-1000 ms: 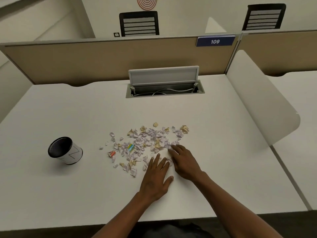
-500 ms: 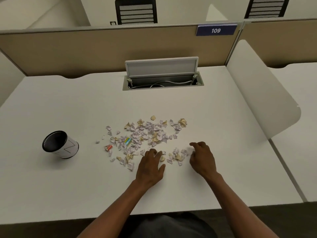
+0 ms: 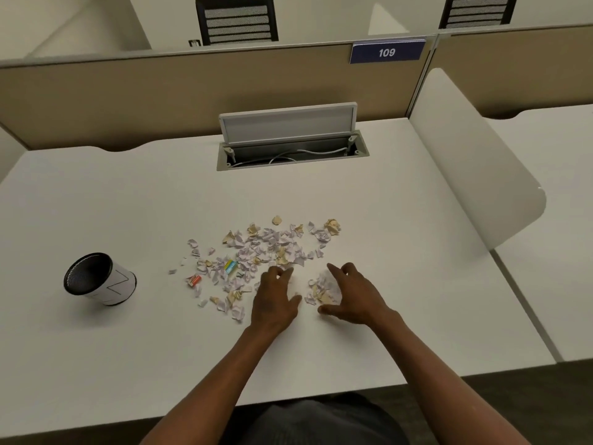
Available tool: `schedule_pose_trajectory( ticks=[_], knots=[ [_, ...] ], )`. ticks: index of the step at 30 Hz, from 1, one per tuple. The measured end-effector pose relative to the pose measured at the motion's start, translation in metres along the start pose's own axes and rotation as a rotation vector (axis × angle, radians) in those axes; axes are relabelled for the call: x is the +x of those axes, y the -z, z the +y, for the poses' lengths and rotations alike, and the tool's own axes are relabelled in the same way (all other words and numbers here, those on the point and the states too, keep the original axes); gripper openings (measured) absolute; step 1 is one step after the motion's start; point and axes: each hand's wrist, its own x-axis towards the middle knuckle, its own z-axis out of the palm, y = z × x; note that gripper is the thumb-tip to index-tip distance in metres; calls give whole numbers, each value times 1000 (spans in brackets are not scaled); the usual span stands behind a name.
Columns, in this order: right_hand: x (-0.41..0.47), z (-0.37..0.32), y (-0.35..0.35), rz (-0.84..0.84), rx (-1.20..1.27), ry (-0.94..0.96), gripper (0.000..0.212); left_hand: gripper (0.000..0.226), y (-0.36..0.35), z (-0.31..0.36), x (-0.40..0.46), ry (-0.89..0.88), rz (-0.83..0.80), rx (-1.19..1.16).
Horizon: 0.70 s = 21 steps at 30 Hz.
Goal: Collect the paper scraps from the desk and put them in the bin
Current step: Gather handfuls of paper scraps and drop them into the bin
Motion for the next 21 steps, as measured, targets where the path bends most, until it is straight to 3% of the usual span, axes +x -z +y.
schedule_pose_trajectory(
  ticks=[3, 8, 11, 16, 21],
  knots=[
    [6, -8, -3, -48, -55, 43, 112, 74, 9, -8, -1, 104, 44, -9],
    [14, -21, -9, -42, -26, 90, 81, 88, 13, -28, -15, 182, -2, -59],
    [16, -20, -10, -30, 75, 117, 69, 82, 14, -39, -22, 207, 42, -65],
    [15, -13, -10, 103, 148, 94, 66, 64, 9, -39, -28, 194, -16, -134],
    [21, -23, -11, 34, 177, 141, 61, 54, 2, -23, -22, 105, -28, -253]
  ],
)
